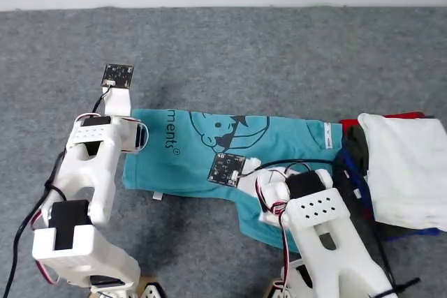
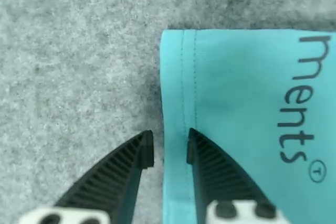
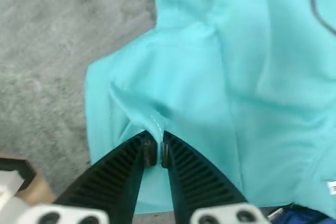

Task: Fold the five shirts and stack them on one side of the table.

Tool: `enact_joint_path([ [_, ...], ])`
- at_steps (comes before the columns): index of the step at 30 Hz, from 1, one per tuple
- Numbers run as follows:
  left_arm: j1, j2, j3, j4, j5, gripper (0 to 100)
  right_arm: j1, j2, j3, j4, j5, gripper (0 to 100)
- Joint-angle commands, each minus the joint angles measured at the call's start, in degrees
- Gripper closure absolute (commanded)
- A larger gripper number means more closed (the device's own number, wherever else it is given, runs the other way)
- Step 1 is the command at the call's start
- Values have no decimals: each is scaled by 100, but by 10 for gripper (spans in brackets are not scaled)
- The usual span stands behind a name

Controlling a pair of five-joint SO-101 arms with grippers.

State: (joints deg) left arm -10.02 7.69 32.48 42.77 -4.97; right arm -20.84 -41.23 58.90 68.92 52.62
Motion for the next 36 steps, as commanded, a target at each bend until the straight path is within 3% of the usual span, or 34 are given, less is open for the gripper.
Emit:
enact_joint_path([
  [1, 62, -26, -13, -70, 44, 881, 295, -22, -246, -453, 26, 976],
  [10, 62, -26, -13, -70, 44, 881, 998, -22, -246, -1481, -18, 977],
  [16, 62, -26, -13, -70, 44, 881, 1103, 286, -237, -2062, -26, 973],
  [21, 62, -26, -13, -70, 44, 881, 1121, 1218, -457, -2844, -651, 973],
  [31, 62, -26, -13, -70, 44, 881, 1385, 3477, -3279, -1552, -923, 977],
  [36, 62, -26, -13, -70, 44, 881, 1385, 4593, -4070, -1402, -914, 973],
])
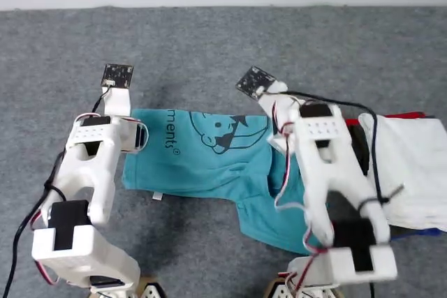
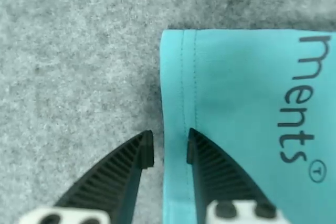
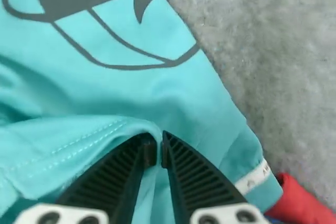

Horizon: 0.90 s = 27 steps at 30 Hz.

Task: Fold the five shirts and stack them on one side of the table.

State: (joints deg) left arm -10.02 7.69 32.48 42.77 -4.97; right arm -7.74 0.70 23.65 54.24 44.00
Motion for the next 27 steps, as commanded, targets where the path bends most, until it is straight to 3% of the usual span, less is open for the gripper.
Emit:
enact_joint_path([
  [1, 62, -26, -13, -70, 44, 881, 75, 585, -686, 66, -53, 973],
  [6, 62, -26, -13, -70, 44, 881, 92, 1200, -1433, 303, -62, 961],
  [11, 62, -26, -13, -70, 44, 881, 268, 1508, -1881, 321, -97, 850],
  [15, 62, -26, -13, -70, 44, 881, 435, 1490, -2092, 391, -97, 832],
  [23, 62, -26, -13, -70, 44, 881, 374, 848, -2514, 2290, -105, 832],
  [27, 62, -26, -13, -70, 44, 881, 382, 716, -2409, 2686, -88, 832],
])
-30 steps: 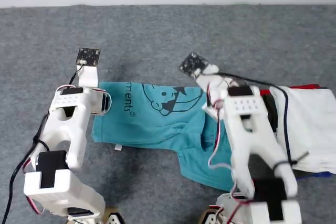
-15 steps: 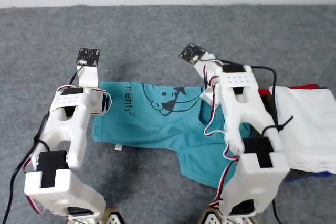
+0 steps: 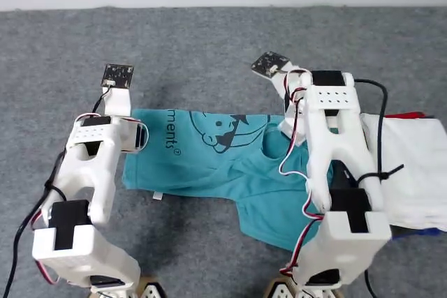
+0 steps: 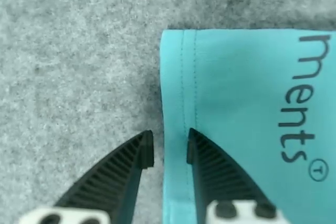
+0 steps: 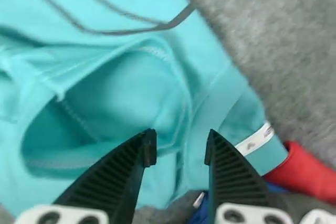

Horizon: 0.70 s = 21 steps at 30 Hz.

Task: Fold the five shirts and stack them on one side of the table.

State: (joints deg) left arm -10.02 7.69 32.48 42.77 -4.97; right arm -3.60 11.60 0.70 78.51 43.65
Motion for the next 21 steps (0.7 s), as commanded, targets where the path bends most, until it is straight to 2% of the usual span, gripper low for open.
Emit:
enact_joint_path([
  [1, 62, -26, -13, -70, 44, 881, -22, -435, -105, 312, -70, 832],
  [11, 62, -26, -4, -70, 44, 881, -453, -1842, -88, 2018, -88, 833],
  [14, 62, -26, -4, -70, 44, 881, -699, -2097, 220, 2255, -334, 833],
  [17, 62, -26, -4, -70, 44, 881, -980, -2141, 1248, 1798, -536, 833],
  [21, 62, -26, -4, -70, 44, 881, -1138, -2123, 2479, 321, -642, 833],
])
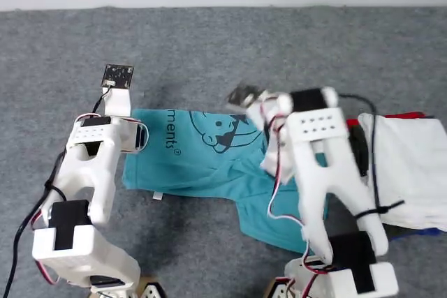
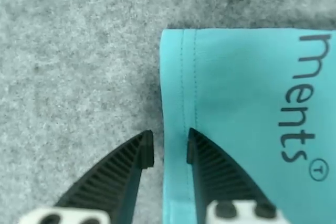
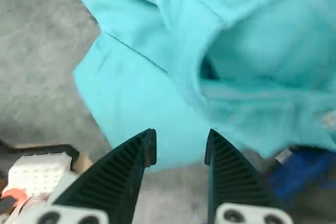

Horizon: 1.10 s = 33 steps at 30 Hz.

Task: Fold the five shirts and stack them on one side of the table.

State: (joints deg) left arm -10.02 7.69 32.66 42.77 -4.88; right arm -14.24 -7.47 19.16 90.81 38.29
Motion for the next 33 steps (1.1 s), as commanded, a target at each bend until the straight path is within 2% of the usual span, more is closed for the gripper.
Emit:
enact_joint_path([
  [1, 62, -26, -22, -70, 35, 881, -75, -207, 818, -1244, -97, 833],
  [4, 62, -26, -22, -70, 35, 881, -22, -207, 985, -1938, -97, 833],
  [13, 62, -26, -22, -70, 35, 881, -13, -136, 985, -2967, -62, 833],
  [22, 62, -26, -22, -70, 35, 881, 57, 1385, 1196, -4637, -53, 833],
  [28, 62, -26, -22, -70, 35, 881, 514, 1367, 844, -4690, -53, 833],
  [33, 62, -26, -22, -70, 35, 881, 725, 1103, 475, -4040, -53, 833],
])
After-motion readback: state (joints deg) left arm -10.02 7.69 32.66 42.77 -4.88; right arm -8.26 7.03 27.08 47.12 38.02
